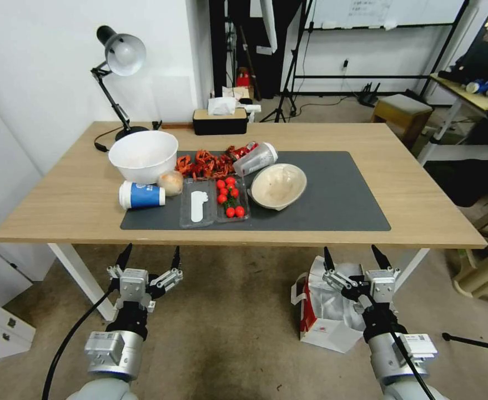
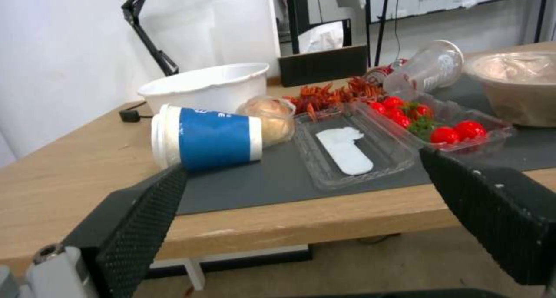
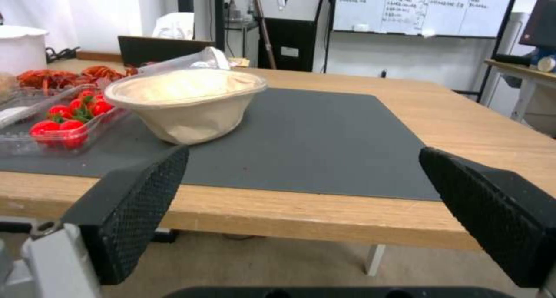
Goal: Pick up the food delivery bag from the floor and place it on the table.
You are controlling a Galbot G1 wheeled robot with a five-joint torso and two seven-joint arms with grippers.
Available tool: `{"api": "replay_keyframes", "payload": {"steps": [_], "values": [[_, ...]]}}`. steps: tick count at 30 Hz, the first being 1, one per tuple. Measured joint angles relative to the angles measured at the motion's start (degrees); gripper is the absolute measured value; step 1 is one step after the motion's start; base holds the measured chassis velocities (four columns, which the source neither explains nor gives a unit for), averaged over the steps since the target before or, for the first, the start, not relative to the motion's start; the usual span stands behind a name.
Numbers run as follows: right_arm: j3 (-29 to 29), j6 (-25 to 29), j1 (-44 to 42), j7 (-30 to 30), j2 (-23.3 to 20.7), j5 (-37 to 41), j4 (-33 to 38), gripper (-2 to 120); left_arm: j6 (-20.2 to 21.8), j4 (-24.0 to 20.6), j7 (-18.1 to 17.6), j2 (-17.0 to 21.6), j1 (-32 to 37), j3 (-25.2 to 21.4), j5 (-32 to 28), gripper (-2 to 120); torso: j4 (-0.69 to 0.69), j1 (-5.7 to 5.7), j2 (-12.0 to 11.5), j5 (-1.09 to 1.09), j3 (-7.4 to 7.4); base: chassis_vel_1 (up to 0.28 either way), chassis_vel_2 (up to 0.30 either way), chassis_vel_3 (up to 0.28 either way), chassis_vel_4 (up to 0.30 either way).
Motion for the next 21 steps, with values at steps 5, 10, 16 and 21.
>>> {"api": "replay_keyframes", "payload": {"steps": [5, 10, 16, 21], "values": [[0.00, 0.00, 0.00, 0.00, 0.00, 0.00, 0.00, 100, 0.00, 0.00, 0.00, 0.00, 0.00, 0.00, 0.00, 100, 0.00, 0.00, 0.00, 0.00, 0.00, 0.000, 0.000, 0.000, 0.000], [0.00, 0.00, 0.00, 0.00, 0.00, 0.00, 0.00, 100, 0.00, 0.00, 0.00, 0.00, 0.00, 0.00, 0.00, 100, 0.00, 0.00, 0.00, 0.00, 0.00, 0.000, 0.000, 0.000, 0.000], [0.00, 0.00, 0.00, 0.00, 0.00, 0.00, 0.00, 100, 0.00, 0.00, 0.00, 0.00, 0.00, 0.00, 0.00, 100, 0.00, 0.00, 0.00, 0.00, 0.00, 0.000, 0.000, 0.000, 0.000], [0.00, -0.02, 0.00, 0.00, 0.00, 0.00, 0.00, 100, 0.01, 0.00, 0.00, 0.00, 0.00, 0.00, -0.02, 100, 0.00, 0.00, 0.00, 0.00, 0.00, 0.000, 0.000, 0.000, 0.000]]}}
